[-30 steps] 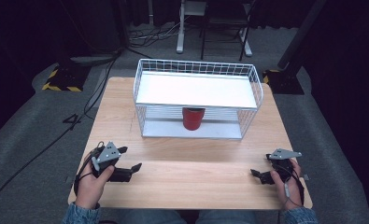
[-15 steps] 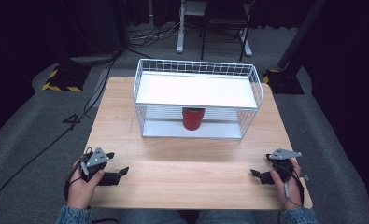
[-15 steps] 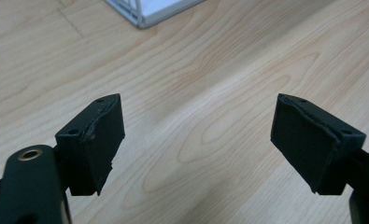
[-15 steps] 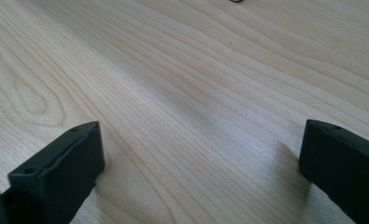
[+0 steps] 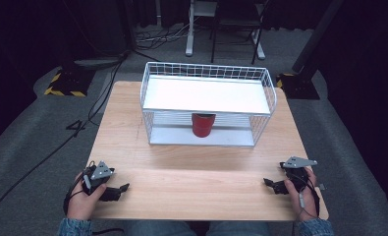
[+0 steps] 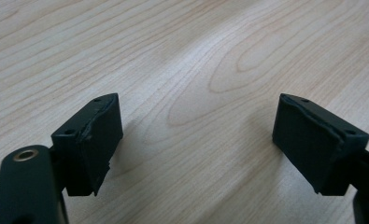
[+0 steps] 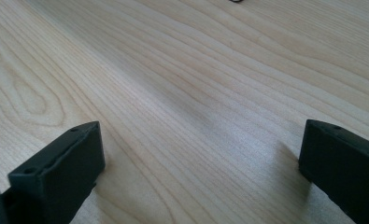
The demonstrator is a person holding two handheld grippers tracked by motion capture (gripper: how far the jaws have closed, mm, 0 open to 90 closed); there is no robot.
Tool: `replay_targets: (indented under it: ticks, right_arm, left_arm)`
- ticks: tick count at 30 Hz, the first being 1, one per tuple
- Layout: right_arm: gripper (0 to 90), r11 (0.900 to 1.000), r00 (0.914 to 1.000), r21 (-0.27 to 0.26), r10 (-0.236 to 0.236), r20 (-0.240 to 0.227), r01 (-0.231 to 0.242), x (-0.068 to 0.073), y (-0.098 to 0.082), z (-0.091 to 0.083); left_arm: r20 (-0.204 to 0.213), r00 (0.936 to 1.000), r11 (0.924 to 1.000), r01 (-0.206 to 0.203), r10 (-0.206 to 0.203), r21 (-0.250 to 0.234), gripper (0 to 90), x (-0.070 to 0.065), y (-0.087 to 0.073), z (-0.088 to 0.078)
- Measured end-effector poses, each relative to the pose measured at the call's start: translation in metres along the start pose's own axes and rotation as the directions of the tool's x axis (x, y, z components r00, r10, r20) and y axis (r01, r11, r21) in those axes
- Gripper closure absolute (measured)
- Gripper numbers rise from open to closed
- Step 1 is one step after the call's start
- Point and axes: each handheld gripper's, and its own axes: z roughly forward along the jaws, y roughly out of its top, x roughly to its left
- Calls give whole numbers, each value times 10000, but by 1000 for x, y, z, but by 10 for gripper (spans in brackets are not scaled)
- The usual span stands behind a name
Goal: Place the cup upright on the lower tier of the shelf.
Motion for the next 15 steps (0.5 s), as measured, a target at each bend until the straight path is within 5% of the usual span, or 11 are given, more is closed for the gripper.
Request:
replay_targets:
  ticks: [15]
  right_arm:
    - [4, 10000, 10000, 12, 3, 4, -3, 0, 0, 0]
  left_arm:
    - [-65, 10000, 10000, -2, 2, -19, 142, 0, -1, 1]
